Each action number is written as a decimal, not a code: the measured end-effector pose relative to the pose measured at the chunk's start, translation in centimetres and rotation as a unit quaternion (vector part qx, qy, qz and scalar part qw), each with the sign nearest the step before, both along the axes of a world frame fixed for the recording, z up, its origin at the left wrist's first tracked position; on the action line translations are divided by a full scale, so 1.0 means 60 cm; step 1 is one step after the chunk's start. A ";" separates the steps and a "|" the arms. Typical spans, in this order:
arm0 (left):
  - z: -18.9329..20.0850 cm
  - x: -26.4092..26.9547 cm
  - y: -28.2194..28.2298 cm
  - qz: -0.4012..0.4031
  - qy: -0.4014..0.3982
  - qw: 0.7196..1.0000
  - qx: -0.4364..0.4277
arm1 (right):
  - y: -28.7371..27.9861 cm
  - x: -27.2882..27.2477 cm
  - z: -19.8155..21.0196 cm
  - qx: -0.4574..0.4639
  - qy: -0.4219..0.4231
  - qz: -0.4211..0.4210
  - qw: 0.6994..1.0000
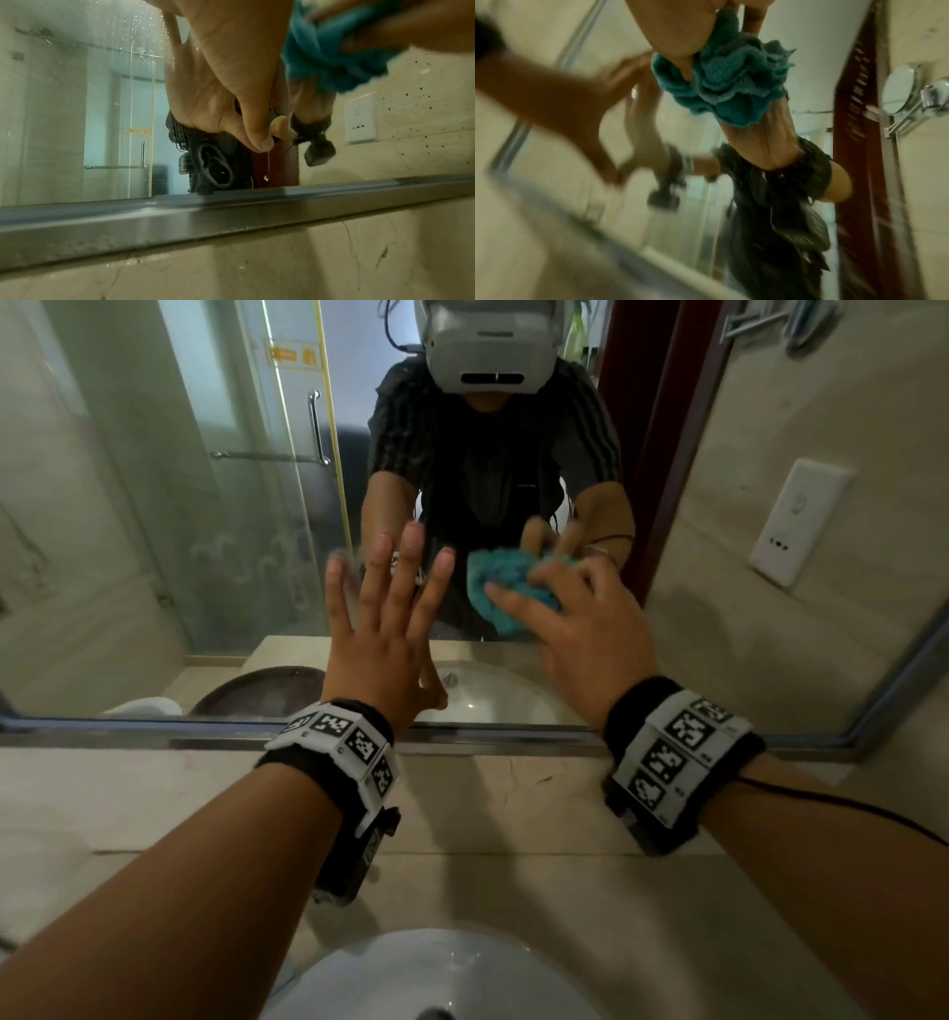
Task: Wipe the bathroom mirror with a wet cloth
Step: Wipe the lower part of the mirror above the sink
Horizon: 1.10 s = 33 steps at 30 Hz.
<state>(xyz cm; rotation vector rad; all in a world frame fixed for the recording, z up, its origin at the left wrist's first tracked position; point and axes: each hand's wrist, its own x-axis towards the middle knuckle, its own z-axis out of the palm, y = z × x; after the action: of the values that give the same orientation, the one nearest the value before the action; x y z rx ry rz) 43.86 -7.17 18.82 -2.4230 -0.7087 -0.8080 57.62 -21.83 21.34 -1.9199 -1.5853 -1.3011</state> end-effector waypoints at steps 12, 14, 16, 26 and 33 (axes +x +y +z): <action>-0.002 -0.005 0.010 -0.035 -0.004 0.999 -0.009 | 0.004 -0.017 -0.054 -0.070 -0.022 -0.018 0.997; -0.006 -0.007 0.018 -0.038 -0.011 0.999 -0.002 | 0.032 -0.028 -0.011 0.004 0.001 -0.022 1.000; -0.009 -0.010 0.022 -0.040 -0.009 0.999 0.001 | 0.047 -0.036 -0.019 0.008 0.014 -0.026 1.000; -0.006 -0.009 0.009 -0.019 -0.004 1.000 0.004 | -0.002 0.000 -0.023 -0.054 -0.059 -0.027 0.996; -0.005 -0.032 0.000 -0.022 0.004 0.999 0.024 | -0.030 0.008 -0.141 -0.126 -0.027 -0.006 0.992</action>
<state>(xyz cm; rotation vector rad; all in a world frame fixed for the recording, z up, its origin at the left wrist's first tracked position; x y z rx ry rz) 41.93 -7.20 18.50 -2.4050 -0.6265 -0.8231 58.09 -23.64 12.90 -2.0581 -1.8455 -1.2168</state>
